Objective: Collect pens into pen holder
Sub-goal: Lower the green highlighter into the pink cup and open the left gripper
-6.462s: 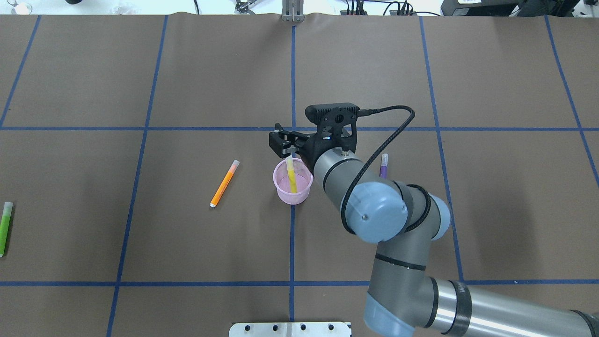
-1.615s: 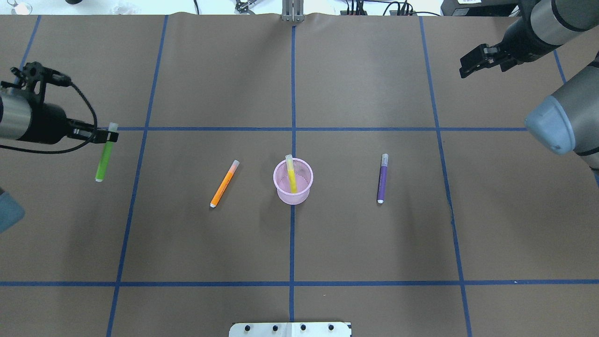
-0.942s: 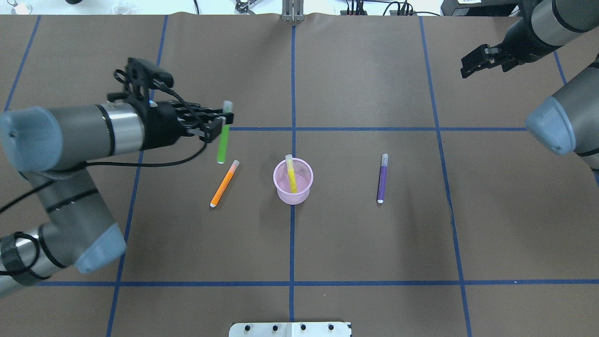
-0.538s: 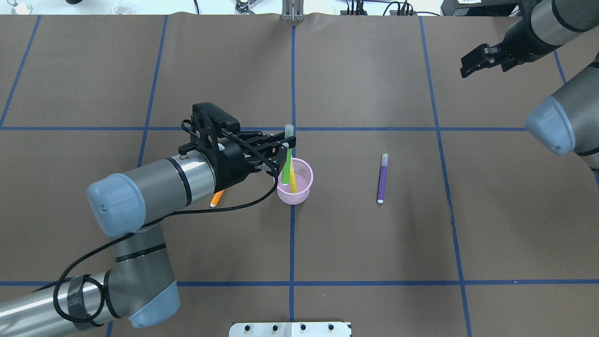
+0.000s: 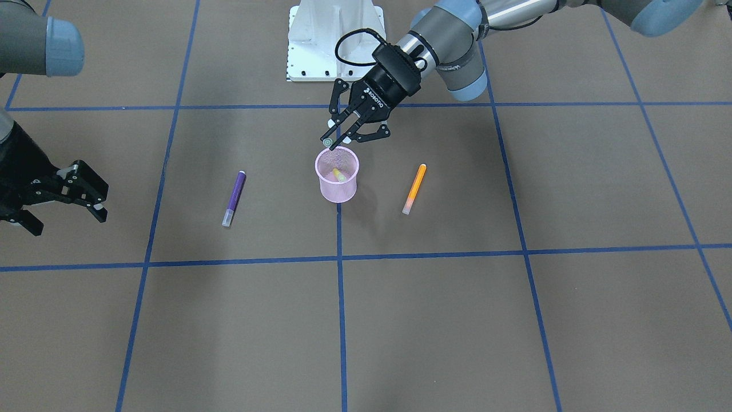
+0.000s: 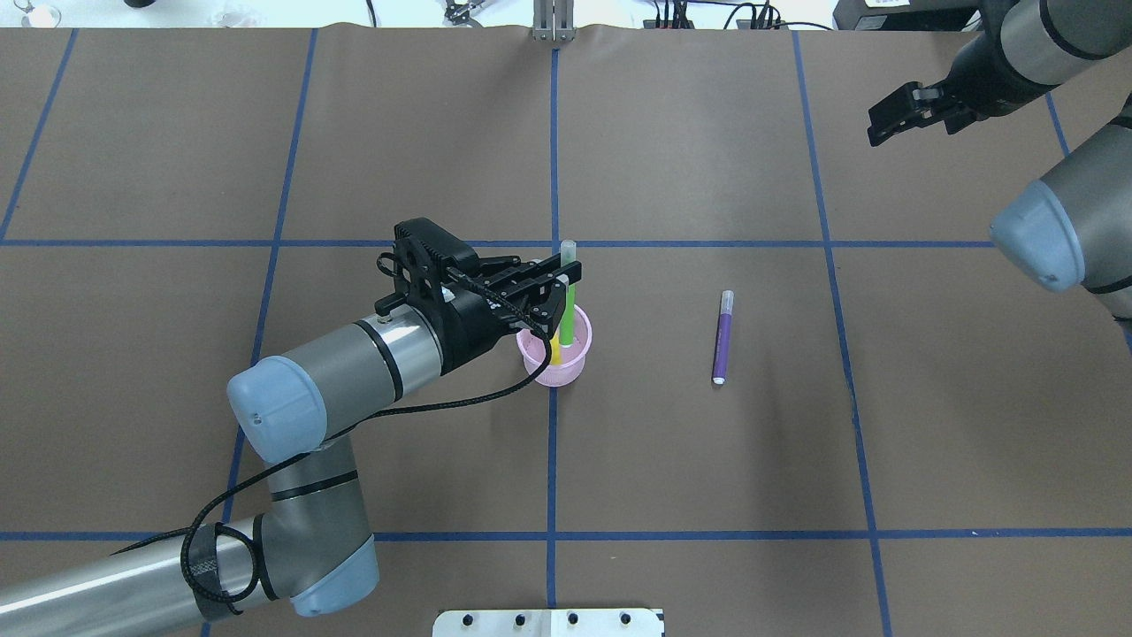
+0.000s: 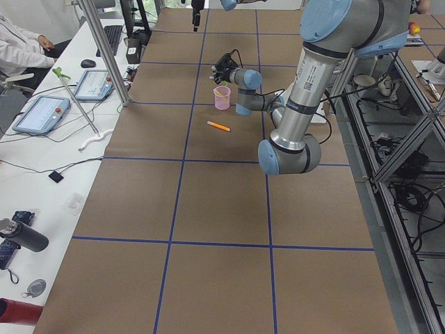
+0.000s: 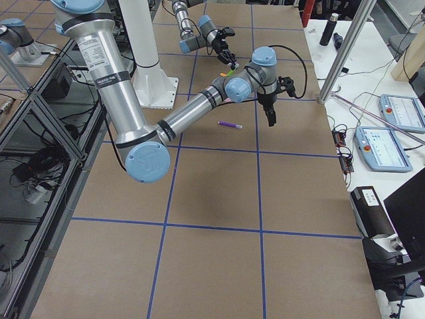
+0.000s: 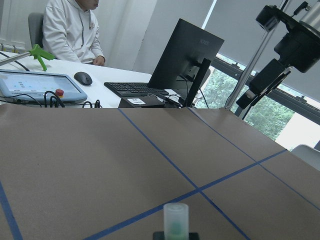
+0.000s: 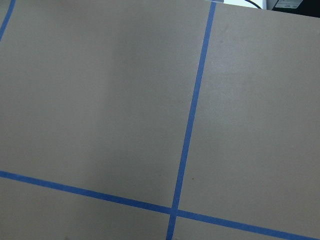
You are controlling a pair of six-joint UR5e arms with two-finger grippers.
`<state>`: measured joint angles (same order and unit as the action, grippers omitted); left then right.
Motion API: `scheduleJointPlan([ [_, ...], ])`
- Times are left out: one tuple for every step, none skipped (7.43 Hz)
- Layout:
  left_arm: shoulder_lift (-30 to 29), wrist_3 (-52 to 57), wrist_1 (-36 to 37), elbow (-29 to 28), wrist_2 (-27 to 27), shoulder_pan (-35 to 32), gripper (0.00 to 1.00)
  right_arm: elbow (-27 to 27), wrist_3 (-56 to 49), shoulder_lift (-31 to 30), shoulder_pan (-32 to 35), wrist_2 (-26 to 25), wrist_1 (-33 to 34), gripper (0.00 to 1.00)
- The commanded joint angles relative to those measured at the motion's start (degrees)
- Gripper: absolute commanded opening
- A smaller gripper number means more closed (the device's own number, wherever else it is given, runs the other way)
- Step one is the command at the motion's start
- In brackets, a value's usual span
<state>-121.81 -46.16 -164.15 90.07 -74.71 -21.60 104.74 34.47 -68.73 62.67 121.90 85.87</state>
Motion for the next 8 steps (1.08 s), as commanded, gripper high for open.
scheduleJointPlan([
  [-0.1,0.0,-0.5,-1.8,0.2,-0.3,0.0,-0.1,0.0,0.2,0.0,0.0,0.0,1.0],
  [-0.1,0.0,-0.6,-1.8,0.2,-0.3,0.2,-0.1,0.0,0.2,0.0,0.0,0.0,1.0],
  [-0.3,0.0,-0.6,-1.9,0.2,-0.2,0.53,-0.2,0.1,0.2,0.0,0.0,0.0,1.0],
  [-0.3,-0.1,-0.5,-1.9,0.2,-0.2,0.78,-0.2,0.1,0.2,0.0,0.0,0.0,1.0],
  [-0.4,-0.1,-0.4,-1.9,0.2,-0.2,0.98,-0.1,0.1,0.2,0.0,0.1,0.1,1.0],
  [-0.6,-0.1,-0.2,-1.9,0.1,-0.2,0.99,-0.1,0.8,0.3,0.0,0.1,0.1,1.0],
  [-0.6,-0.1,0.3,-1.3,0.0,-0.5,0.99,0.0,1.5,0.3,0.0,0.2,0.1,1.0],
  [-0.4,-0.1,3.4,-0.1,-1.0,-1.5,0.98,0.0,2.8,0.3,-0.1,0.3,0.0,1.0],
])
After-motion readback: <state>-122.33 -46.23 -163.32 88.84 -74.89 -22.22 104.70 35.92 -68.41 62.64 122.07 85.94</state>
